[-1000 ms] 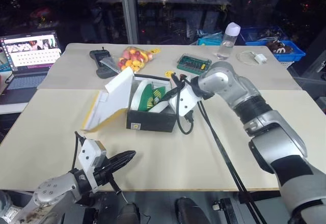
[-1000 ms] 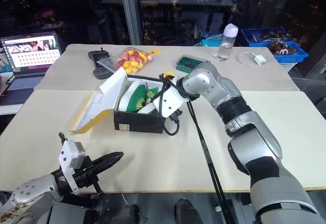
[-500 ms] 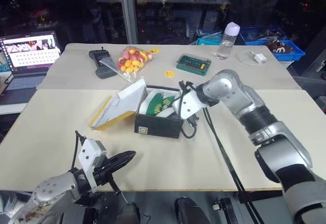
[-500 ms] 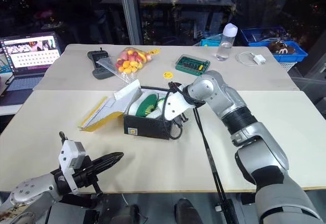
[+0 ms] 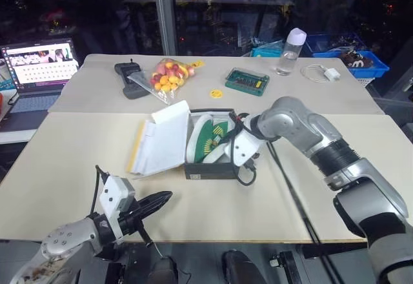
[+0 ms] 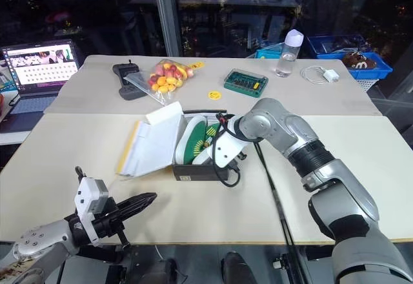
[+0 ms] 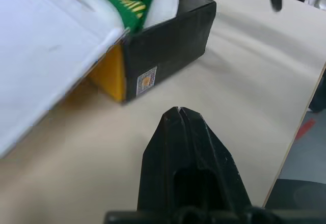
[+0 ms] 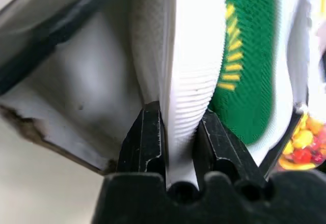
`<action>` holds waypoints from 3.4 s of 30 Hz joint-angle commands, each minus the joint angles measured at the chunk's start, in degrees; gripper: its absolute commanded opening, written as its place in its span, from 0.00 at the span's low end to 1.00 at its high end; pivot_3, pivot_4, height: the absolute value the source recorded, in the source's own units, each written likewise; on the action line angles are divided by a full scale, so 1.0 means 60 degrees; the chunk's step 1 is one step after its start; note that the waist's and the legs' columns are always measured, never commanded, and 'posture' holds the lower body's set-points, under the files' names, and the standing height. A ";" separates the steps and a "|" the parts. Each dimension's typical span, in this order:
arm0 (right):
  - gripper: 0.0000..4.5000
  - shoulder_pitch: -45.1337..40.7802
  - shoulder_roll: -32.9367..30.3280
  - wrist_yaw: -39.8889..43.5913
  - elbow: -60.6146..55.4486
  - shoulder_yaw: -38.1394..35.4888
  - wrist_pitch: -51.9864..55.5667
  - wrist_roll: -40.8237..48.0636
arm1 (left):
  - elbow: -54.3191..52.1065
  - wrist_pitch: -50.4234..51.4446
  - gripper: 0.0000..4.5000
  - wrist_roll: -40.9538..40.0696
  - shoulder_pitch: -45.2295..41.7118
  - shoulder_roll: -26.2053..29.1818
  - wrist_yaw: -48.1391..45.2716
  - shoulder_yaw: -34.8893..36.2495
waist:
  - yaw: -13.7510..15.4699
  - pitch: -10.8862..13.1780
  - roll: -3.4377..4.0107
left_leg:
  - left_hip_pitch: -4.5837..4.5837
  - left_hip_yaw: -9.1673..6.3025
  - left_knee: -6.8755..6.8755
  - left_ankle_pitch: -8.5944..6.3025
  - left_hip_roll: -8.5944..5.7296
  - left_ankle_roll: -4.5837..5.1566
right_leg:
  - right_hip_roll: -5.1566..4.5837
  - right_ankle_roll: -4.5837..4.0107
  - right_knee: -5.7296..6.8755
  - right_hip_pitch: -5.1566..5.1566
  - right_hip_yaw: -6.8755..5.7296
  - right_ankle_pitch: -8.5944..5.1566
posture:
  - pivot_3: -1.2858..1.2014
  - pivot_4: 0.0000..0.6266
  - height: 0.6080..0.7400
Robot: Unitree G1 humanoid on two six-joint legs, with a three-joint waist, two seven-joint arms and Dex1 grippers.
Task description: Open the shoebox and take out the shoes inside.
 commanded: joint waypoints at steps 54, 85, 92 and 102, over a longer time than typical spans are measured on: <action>0.10 -0.0951 0.0551 0.2678 -0.0802 -0.2728 0.5628 0.5340 | -0.0104 -0.0120 0.00 0.0153 -0.0011 0.0037 0.0041 -0.0203 | 0.0073 0.0012 0.0010 | -0.0004 -0.0011 0.0001 0.0000 -0.0001 0.0000 | -0.0001 -0.0003 -0.0004 0.0012 -0.0011 -0.0005 | 0.52 0.24 0.79; 0.10 0.2701 -0.2529 -0.3772 -0.2784 -0.4187 0.8968 0.1980 | 0.0201 -0.0423 0.00 0.0240 -0.0416 0.0025 -0.0392 -0.0241 | 0.0217 0.0015 0.0015 | -0.0082 -0.0003 -0.0010 0.0000 -0.0009 0.0000 | -0.0006 0.0003 -0.0007 -0.0074 0.0003 -0.0011 | 0.52 0.24 0.79; 0.10 0.4615 -0.1781 -0.6330 -0.2984 -0.3560 1.0412 -0.0563 | 0.0058 -0.0615 0.00 0.0079 -0.0825 0.0014 -0.0568 -0.0218 | 0.0176 0.0014 0.0023 | -0.0070 0.0017 0.0005 0.0002 -0.0010 0.0000 | 0.0001 0.0004 0.0016 -0.0094 0.0040 0.0015 | 0.52 0.24 0.79; 0.37 0.5317 -0.0340 -0.5334 -0.3146 -0.4244 1.1961 0.0702 | 0.0060 -0.0487 0.00 0.0002 -0.1233 0.0030 -0.0510 -0.0331 | 0.0194 0.0011 0.0018 | -0.0069 0.0013 0.0033 0.0002 -0.0017 0.0000 | 0.0002 0.0019 0.0006 -0.0068 0.0048 0.0025 | 0.52 0.24 0.79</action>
